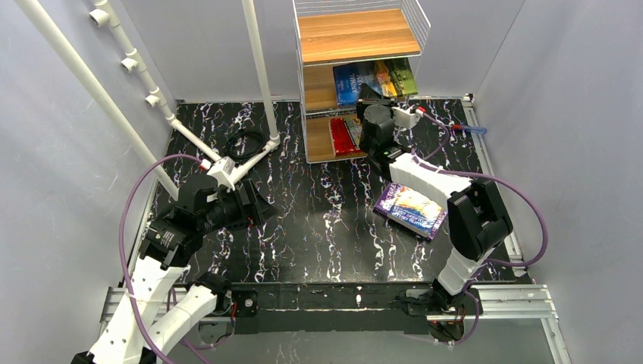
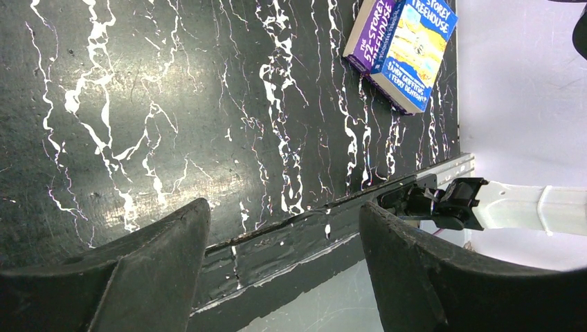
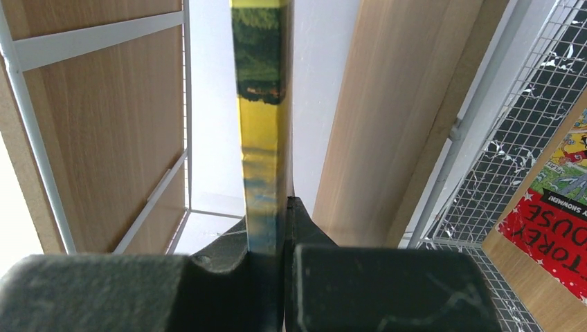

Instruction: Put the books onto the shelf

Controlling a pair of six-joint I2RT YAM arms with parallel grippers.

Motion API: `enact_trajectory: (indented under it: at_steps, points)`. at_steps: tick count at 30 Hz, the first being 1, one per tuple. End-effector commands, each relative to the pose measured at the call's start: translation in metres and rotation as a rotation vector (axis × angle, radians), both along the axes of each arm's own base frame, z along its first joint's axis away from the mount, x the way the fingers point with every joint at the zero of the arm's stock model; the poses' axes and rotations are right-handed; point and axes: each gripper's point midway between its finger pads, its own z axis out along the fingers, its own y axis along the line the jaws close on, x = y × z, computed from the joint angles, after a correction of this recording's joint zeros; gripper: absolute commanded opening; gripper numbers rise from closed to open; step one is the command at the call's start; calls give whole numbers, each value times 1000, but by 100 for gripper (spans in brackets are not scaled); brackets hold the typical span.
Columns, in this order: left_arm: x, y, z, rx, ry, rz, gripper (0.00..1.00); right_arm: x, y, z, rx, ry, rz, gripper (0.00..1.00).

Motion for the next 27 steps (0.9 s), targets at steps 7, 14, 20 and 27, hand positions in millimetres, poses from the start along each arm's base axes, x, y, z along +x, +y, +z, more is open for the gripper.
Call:
enact_trajectory:
  at_steps: [7,14,20,27]
  points:
    - [-2,3,-3,17,3,-3,77,8,0,27,136,-64,31,8]
    - [-3,4,-5,21,5,1,77,10,6,14,146,-34,53,1]
    - [-4,6,-3,23,-1,5,77,16,5,14,136,-28,39,1]
    - [-3,6,-4,25,1,6,77,26,13,12,125,1,99,65]
